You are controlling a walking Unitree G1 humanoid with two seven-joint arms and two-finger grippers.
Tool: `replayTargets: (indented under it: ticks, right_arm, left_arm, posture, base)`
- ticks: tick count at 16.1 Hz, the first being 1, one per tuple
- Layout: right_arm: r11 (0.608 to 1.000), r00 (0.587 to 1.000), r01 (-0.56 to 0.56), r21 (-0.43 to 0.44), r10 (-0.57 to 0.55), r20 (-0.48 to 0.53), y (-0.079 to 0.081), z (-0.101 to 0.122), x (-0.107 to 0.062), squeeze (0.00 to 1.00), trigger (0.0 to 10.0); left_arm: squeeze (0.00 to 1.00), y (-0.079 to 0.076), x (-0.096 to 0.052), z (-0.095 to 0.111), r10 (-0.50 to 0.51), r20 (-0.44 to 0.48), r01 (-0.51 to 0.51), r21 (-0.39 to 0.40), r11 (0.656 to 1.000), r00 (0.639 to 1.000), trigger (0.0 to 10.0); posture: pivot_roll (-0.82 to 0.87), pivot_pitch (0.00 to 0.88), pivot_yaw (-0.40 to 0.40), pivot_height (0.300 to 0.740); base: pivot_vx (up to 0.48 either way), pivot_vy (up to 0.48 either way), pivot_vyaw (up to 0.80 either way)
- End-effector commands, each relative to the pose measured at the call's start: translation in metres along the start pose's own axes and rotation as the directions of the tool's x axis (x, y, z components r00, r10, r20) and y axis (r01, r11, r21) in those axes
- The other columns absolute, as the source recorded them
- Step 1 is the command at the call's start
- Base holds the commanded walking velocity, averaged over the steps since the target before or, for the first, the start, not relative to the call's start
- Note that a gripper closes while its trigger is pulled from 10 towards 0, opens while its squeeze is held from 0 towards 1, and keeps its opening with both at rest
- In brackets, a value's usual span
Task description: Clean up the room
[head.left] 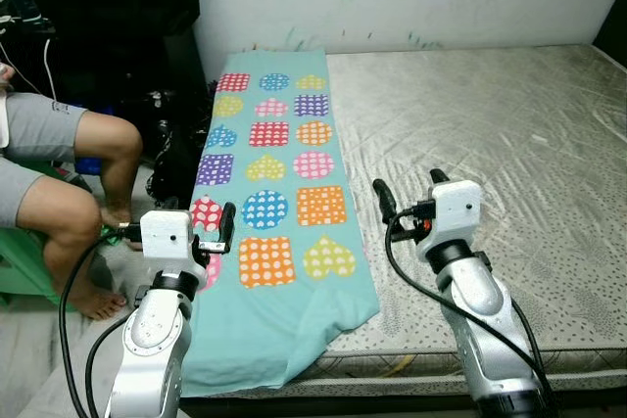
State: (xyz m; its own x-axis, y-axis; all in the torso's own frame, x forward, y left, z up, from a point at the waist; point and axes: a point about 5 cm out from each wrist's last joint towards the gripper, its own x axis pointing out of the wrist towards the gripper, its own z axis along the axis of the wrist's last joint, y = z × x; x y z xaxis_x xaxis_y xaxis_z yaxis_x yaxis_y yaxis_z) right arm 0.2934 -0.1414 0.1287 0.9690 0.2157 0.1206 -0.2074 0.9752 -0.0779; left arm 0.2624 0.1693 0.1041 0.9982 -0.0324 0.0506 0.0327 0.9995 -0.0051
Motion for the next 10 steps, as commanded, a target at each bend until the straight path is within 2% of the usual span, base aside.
replayTargets:
  ticks: [1,4,10]
  right_arm:
    - [1.000,1.000,-0.007,-0.008,0.007,-0.005,0.001,0.001,-0.002,0.00,10.0]
    - [1.000,0.998,-0.003,-0.005,0.003,-0.061,0.000,-0.007,-0.008,0.00,10.0]
    - [1.000,0.995,-0.008,-0.009,0.007,-0.095,-0.001,-0.009,-0.012,0.00,10.0]
  left_arm:
    - [0.00,0.001,-0.002,0.002,0.005,-0.001,-0.005,-0.006,1.000,1.000,10.0]
    - [0.00,0.000,-0.008,0.003,0.006,-0.015,-0.006,-0.016,1.000,1.000,10.0]
    - [0.00,-0.004,-0.013,0.004,0.007,-0.040,-0.009,-0.041,0.999,0.999,10.0]
  posture:
    - [-0.17,0.000,0.032,0.740]
    - [-0.16,0.000,0.022,0.740]
    - [-0.17,0.000,0.008,0.740]
  base:
    - [0.000,0.000,0.00]
    - [0.000,0.000,0.00]
    - [0.000,0.000,-0.80]
